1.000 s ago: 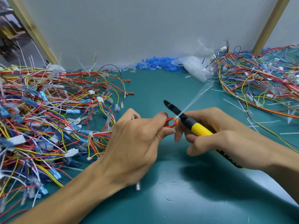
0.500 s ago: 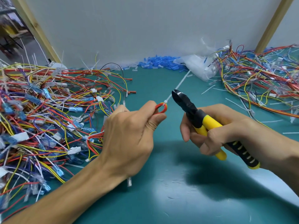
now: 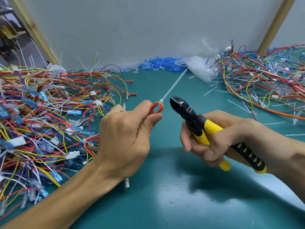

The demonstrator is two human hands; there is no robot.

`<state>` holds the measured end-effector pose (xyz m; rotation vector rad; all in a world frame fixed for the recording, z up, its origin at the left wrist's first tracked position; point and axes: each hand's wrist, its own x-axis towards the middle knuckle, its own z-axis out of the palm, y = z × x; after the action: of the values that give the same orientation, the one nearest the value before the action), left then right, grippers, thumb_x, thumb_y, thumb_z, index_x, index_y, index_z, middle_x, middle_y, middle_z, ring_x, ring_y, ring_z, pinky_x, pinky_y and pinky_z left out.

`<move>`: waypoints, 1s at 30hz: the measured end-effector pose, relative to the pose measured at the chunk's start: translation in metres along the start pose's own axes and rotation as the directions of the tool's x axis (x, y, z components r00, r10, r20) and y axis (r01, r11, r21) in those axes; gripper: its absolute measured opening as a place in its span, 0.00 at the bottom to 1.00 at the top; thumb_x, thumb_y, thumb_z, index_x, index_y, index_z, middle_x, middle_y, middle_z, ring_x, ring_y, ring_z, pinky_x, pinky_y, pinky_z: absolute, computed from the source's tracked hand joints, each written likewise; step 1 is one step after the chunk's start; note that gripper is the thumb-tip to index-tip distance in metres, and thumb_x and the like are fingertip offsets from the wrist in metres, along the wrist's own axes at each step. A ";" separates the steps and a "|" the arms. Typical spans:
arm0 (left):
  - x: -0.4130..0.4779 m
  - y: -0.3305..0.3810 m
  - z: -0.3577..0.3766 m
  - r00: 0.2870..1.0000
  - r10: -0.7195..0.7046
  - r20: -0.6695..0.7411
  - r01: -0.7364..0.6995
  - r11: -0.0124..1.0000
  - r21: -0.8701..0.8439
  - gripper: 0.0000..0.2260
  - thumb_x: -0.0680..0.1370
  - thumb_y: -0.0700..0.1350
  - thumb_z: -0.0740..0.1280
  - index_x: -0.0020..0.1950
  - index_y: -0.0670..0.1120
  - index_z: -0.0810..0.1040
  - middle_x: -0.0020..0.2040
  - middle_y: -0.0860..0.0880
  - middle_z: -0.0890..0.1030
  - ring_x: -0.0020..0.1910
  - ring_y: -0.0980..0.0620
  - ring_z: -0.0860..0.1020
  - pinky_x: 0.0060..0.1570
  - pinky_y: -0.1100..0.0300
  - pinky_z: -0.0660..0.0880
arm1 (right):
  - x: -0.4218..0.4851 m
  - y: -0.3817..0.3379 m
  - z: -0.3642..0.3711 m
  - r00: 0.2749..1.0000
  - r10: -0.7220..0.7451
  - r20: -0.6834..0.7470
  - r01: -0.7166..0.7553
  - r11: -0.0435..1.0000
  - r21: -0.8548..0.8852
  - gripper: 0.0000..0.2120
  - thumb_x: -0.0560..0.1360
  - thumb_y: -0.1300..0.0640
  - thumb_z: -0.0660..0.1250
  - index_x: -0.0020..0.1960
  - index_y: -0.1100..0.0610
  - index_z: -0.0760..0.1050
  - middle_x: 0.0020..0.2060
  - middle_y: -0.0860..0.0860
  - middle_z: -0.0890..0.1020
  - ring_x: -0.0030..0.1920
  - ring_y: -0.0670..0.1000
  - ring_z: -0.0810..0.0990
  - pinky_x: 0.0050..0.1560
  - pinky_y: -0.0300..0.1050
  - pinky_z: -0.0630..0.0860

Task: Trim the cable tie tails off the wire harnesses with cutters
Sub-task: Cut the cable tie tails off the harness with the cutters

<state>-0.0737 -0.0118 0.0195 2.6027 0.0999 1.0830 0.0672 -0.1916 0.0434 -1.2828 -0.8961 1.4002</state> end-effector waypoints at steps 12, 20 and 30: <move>-0.002 0.000 0.002 1.000 0.031 -0.002 -0.031 0.999 0.018 0.12 0.85 0.51 0.60 0.43 0.55 0.63 0.28 0.56 0.58 0.30 0.42 0.63 0.37 0.53 0.58 | -0.001 -0.002 0.000 1.000 0.014 -0.025 -0.016 0.998 -0.069 0.16 0.50 0.59 0.71 0.38 0.59 0.82 0.27 0.54 0.69 0.25 0.50 0.65 0.27 0.37 0.66; -0.002 0.001 0.001 0.999 0.048 -0.015 -0.048 0.998 0.036 0.12 0.85 0.51 0.61 0.42 0.54 0.65 0.28 0.56 0.59 0.29 0.38 0.64 0.36 0.52 0.61 | 0.001 0.003 -0.005 1.000 0.030 0.004 -0.030 0.996 -0.086 0.15 0.54 0.59 0.71 0.41 0.58 0.83 0.28 0.52 0.72 0.25 0.50 0.67 0.27 0.37 0.67; -0.003 -0.001 0.003 0.999 0.050 -0.001 -0.049 0.998 0.051 0.14 0.85 0.51 0.61 0.40 0.53 0.65 0.27 0.57 0.57 0.30 0.43 0.62 0.36 0.53 0.60 | -0.001 -0.001 -0.003 1.000 0.009 -0.017 -0.011 0.996 -0.084 0.16 0.52 0.59 0.71 0.40 0.57 0.83 0.28 0.52 0.71 0.26 0.51 0.65 0.27 0.38 0.66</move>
<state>-0.0735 -0.0123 0.0153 2.6618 0.0646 1.1148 0.0704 -0.1923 0.0439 -1.3620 -0.9467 1.3698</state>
